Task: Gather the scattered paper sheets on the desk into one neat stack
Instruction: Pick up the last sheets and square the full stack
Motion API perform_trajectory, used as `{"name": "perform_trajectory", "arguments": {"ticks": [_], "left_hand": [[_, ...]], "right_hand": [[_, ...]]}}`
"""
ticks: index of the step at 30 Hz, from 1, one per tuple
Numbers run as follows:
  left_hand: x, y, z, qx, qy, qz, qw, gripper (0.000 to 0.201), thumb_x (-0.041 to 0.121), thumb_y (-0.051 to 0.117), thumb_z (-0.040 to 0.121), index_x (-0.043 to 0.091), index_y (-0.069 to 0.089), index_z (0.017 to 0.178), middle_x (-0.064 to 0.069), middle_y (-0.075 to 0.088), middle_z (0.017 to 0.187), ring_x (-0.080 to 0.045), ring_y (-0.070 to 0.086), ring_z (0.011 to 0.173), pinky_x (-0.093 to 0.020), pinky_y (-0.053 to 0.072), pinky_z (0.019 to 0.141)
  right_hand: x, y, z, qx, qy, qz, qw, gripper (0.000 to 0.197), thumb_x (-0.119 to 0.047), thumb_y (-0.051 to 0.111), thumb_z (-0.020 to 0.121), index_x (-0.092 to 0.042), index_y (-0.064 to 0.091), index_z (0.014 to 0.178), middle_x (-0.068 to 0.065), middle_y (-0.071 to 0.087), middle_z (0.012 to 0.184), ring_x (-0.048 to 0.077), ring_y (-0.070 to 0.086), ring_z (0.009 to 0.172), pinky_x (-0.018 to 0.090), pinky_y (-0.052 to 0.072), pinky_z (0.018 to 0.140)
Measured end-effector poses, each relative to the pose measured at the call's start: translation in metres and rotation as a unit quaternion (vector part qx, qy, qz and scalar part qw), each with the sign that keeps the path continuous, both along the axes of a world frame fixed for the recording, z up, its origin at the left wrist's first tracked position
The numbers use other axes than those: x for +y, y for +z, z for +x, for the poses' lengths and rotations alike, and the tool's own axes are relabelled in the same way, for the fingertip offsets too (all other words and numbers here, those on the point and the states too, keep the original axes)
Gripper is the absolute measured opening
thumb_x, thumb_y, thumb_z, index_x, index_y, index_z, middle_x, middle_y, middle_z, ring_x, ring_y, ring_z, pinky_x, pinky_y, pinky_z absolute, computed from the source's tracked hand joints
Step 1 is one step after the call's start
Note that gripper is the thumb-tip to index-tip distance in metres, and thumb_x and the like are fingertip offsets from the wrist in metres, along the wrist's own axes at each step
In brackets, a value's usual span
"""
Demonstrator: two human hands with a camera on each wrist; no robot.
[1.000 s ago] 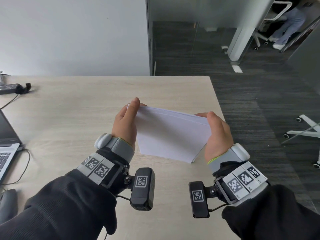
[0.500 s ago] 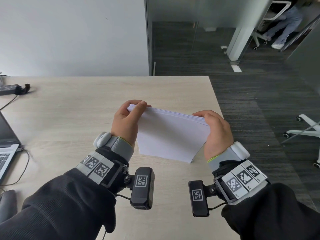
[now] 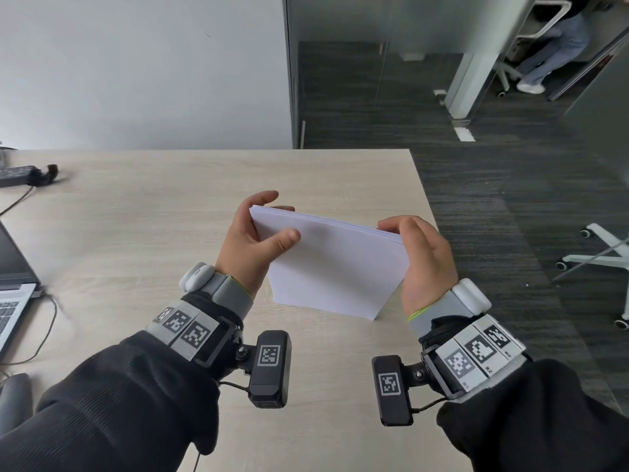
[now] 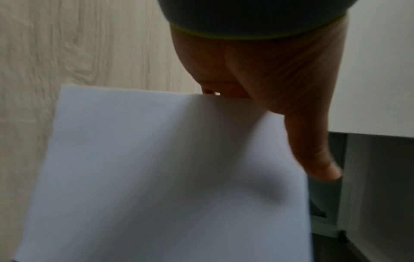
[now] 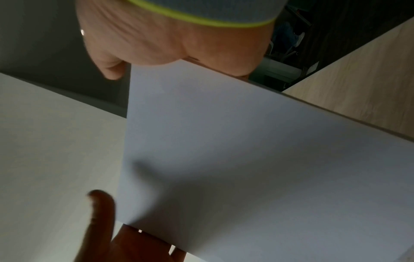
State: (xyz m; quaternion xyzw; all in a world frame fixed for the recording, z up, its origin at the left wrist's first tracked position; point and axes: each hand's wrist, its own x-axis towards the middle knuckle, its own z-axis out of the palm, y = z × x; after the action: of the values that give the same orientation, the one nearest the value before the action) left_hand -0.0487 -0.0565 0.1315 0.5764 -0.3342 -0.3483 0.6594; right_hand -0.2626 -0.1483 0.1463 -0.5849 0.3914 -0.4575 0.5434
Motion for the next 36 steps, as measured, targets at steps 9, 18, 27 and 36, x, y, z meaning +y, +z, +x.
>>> {"name": "perform_trajectory", "arguments": {"ticks": [9,18,27,36], "left_hand": [[0.013,-0.065,0.012,-0.068,-0.035,0.175,0.982,0.053,0.021,0.071,0.071,0.028,0.062,0.123,0.004,0.074,0.116,-0.021,0.067,0.113,-0.054,0.049,0.104],[0.01,-0.08,0.002,-0.144,-0.012,0.244,0.959,0.02,0.018,0.05,0.105,0.03,0.062,0.115,0.014,0.07,0.108,-0.014,0.063,0.107,-0.034,0.047,0.093],[-0.03,-0.079,-0.036,-0.082,-0.129,0.464,0.872,0.016,0.022,0.054,0.101,0.017,0.067,0.109,-0.005,0.074,0.103,-0.026,0.072,0.094,-0.035,0.059,0.076],[0.0,-0.133,-0.057,-0.041,-0.116,0.561,0.819,0.014,0.026,0.059,0.089,0.018,0.069,0.096,-0.005,0.077,0.091,-0.028,0.076,0.081,-0.043,0.064,0.066]], "right_hand": [[-0.003,-0.054,-0.019,0.102,0.082,0.012,0.991,0.052,-0.047,0.081,0.07,-0.027,0.062,0.113,-0.012,0.073,0.106,0.004,0.067,0.104,0.02,0.051,0.084],[-0.006,-0.084,-0.029,0.239,0.093,0.035,0.966,0.026,-0.012,0.046,0.096,-0.036,0.052,0.097,-0.011,0.059,0.08,0.001,0.052,0.067,0.02,0.043,0.067],[-0.043,-0.115,-0.063,0.392,0.05,0.201,0.896,0.009,-0.025,0.041,0.086,-0.02,0.04,0.094,0.004,0.049,0.075,0.024,0.047,0.066,0.034,0.04,0.067],[-0.04,-0.181,-0.071,0.493,0.106,0.236,0.831,0.028,-0.026,0.039,0.069,-0.024,0.047,0.095,0.008,0.06,0.081,0.034,0.059,0.072,0.039,0.051,0.072]]}}
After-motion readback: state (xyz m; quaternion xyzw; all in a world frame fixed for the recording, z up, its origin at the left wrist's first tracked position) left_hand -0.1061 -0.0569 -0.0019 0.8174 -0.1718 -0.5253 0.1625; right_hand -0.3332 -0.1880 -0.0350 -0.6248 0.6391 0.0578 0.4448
